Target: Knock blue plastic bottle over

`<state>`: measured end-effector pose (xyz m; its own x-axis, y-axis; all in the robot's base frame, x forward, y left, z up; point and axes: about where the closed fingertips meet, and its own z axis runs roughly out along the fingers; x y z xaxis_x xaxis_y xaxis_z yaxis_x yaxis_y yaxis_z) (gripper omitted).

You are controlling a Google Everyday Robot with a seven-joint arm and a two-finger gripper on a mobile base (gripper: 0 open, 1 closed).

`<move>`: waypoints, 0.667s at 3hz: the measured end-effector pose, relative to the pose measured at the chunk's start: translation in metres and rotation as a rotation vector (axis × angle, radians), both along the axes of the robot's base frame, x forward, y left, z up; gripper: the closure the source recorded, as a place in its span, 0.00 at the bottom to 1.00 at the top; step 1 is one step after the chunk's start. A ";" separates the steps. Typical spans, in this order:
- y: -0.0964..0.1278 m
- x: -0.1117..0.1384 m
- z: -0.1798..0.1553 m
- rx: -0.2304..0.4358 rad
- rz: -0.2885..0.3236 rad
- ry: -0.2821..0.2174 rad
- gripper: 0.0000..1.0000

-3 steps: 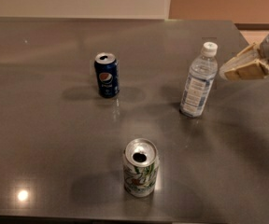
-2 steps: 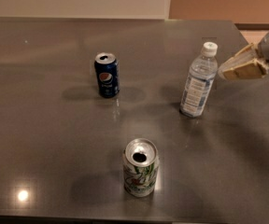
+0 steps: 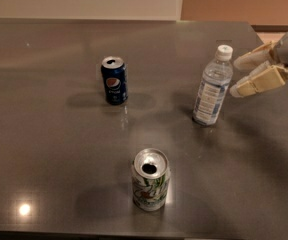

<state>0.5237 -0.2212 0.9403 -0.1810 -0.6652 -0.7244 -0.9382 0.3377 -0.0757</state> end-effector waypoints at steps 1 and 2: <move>0.003 0.001 -0.001 0.001 0.005 0.001 0.00; 0.003 0.001 -0.001 0.001 0.005 0.001 0.00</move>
Offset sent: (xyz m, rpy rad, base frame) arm 0.0006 0.0016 -0.0004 0.0005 0.0003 0.0024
